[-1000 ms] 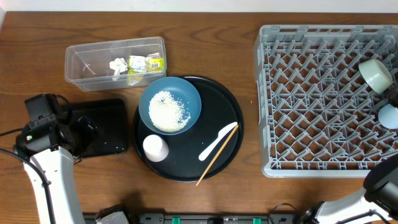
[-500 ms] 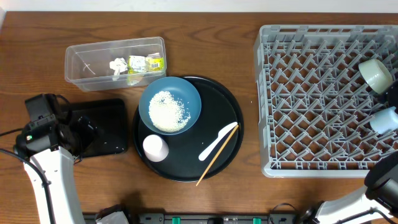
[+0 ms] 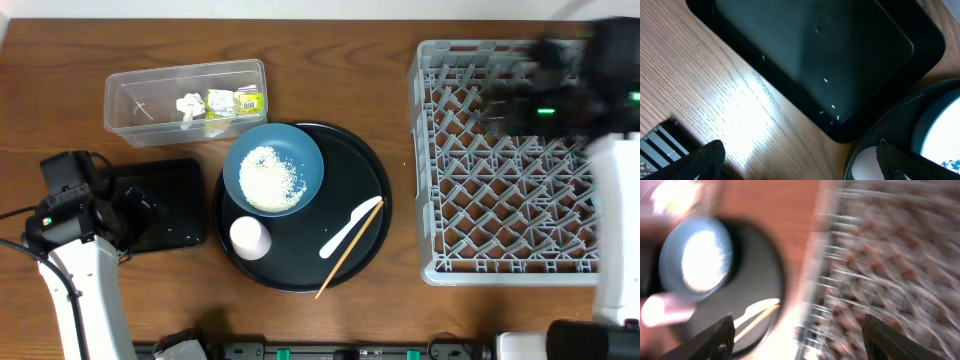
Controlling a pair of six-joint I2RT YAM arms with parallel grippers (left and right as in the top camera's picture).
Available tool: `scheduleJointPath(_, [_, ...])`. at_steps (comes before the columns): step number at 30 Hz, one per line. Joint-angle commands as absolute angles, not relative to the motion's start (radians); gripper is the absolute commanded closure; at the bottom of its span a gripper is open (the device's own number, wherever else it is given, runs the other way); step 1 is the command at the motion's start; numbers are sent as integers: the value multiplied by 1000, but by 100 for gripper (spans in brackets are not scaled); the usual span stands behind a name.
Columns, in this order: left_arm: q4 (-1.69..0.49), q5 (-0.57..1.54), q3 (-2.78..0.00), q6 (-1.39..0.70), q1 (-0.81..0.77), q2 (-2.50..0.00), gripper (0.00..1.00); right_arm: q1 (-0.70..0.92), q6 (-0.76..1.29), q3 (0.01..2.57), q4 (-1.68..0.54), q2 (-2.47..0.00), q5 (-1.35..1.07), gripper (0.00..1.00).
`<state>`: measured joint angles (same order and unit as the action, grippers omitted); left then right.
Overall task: Sort waste into correct bins and load items into the dishwasher rack
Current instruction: 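Grasp the white cup on the platter with the right gripper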
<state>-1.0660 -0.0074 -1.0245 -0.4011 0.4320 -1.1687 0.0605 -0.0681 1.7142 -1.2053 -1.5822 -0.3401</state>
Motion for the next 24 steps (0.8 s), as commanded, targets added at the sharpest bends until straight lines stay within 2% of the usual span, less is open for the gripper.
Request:
scheduleJointPath(1, [-1069,-19,-1030,-417,437,-1163,2,270,-117,1686,-1170,-1626,-329,24])
scheduleJointPath(6, [-1069,-19,-1030,-417,437,-1163,2,542,-107,1684,-1067,-1741,-285,23])
scheduleJointPath(10, [-1069,-19,-1030,-416,437,-1163,2,682,-106,1684,-987,-1838,-284,22])
scheduleJointPath(24, [-1069,-19,-1030,-417,437,-1163,2,944,-105,1684,-846,-2030,-303,16])
